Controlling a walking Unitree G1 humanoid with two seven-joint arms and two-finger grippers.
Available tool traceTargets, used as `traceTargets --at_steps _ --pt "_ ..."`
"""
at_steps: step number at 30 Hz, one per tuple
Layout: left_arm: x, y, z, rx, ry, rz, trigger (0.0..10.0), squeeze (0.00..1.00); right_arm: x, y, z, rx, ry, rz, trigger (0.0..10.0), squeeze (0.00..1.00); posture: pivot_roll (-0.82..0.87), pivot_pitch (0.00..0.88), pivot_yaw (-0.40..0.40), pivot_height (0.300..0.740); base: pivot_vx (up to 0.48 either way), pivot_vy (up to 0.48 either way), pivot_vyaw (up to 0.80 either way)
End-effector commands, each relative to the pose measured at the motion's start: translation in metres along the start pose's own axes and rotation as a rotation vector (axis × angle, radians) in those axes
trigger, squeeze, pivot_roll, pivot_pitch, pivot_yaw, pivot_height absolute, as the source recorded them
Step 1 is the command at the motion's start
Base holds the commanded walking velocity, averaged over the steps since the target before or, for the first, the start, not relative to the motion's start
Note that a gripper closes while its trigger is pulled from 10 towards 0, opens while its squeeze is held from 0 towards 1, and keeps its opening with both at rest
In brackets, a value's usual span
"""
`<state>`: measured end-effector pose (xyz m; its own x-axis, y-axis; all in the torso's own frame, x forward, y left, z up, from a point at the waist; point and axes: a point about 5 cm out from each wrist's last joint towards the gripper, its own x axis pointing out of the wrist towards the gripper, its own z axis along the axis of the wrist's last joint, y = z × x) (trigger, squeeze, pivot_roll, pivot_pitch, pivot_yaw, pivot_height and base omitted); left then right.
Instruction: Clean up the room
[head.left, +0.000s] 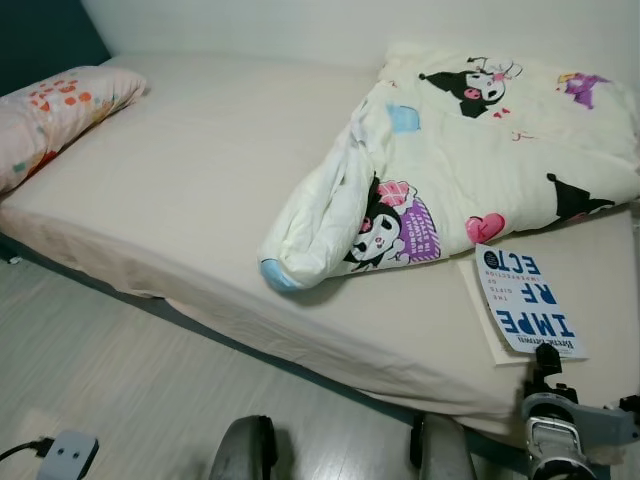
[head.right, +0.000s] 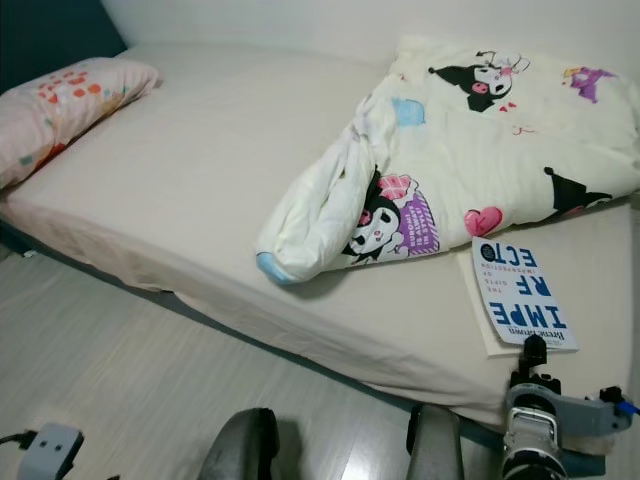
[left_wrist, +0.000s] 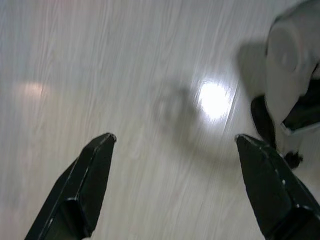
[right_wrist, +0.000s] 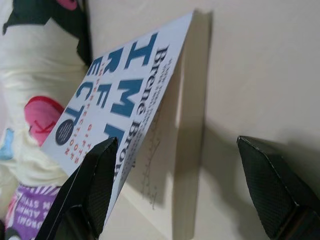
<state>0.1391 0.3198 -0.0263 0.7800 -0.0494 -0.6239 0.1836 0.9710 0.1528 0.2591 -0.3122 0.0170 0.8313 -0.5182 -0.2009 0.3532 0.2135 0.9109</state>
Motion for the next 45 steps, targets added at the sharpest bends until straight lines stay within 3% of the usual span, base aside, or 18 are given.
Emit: traceTargets --at_steps 1,5,9,13,17,18,19,30,35,38,41,42,44,45 --pt "-0.013 0.01 -0.004 0.032 0.023 -0.002 10.0 0.0 -0.005 -0.005 -0.008 0.038 0.026 0.005 10.0 0.0 0.26 0.351 0.175 0.581 0.0 0.0 0.0" --pt "-0.017 0.012 -0.002 0.052 0.019 -0.017 10.0 0.0 -0.002 0.002 -0.008 0.059 0.025 0.053 10.0 0.0 0.26 0.362 0.183 0.581 0.0 0.0 0.0" --pt "-0.025 0.012 -0.003 0.08 0.032 -0.047 10.0 0.0 0.007 0.019 -0.005 0.098 0.01 0.134 10.0 0.0 0.27 0.387 0.199 0.581 0.0 0.0 0.0" --pt "-0.027 0.011 -0.004 0.082 0.036 -0.05 10.0 0.0 0.008 0.022 -0.005 0.099 0.013 0.147 10.0 0.0 0.27 0.387 0.199 0.581 0.0 0.0 0.0" --pt "-0.035 0.012 -0.009 0.086 0.059 -0.051 10.0 0.0 0.015 0.037 -0.008 0.087 0.041 0.195 10.0 0.0 0.28 0.395 0.199 0.581 0.0 0.0 0.0" --pt "-0.037 0.012 -0.01 0.085 0.064 -0.05 10.0 0.0 0.016 0.042 -0.009 0.083 0.045 0.211 2.9 0.0 0.28 0.395 0.199 0.581 0.0 0.0 0.0" --pt "-0.037 0.012 -0.01 0.083 0.067 -0.047 10.0 0.0 0.017 0.045 -0.011 0.078 0.048 0.22 0.0 0.0 0.26 0.386 0.188 0.581 0.0 0.0 0.0" --pt "-0.02 0.0 -0.011 0.045 0.078 -0.031 10.0 0.0 0.015 0.041 -0.007 0.077 0.024 0.227 0.0 0.0 0.21 0.314 0.15 0.581 0.0 0.0 0.0" --pt "-0.002 -0.008 -0.011 0.017 0.104 -0.016 10.0 0.0 0.019 0.052 -0.003 0.084 0.015 0.302 0.0 0.0 0.17 0.24 0.12 0.581 0.0 0.0 0.0" --pt "0.007 -0.011 -0.008 -0.002 0.11 0.001 10.0 0.0 0.019 0.061 -0.017 0.08 0.076 0.353 0.0 0.0 0.16 0.206 0.105 0.581 0.0 0.0 0.0" --pt "0.024 -0.017 0.003 -0.05 0.087 0.033 10.0 0.0 0.015 0.092 -0.054 0.082 0.243 0.545 0.0 0.0 0.12 0.128 0.064 0.581 0.0 0.0 0.0" --pt "0.024 -0.017 0.003 -0.05 0.087 0.033 10.0 0.0 0.015 0.092 -0.054 0.082 0.243 0.545 0.0 0.0 0.12 0.128 0.064 0.581 0.0 0.0 0.0" --pt "0.034 -0.022 0.012 -0.079 0.068 0.046 10.0 0.0 0.002 0.121 -0.086 0.094 0.416 0.774 0.0 0.0 0.1 0.088 0.048 0.581 0.0 0.0 0.0" --pt "0.034 -0.022 0.012 -0.079 0.068 0.046 10.0 0.0 0.002 0.121 -0.086 0.094 0.416 0.774 0.0 0.0 0.1 0.088 0.048 0.581 0.0 0.0 0.0"
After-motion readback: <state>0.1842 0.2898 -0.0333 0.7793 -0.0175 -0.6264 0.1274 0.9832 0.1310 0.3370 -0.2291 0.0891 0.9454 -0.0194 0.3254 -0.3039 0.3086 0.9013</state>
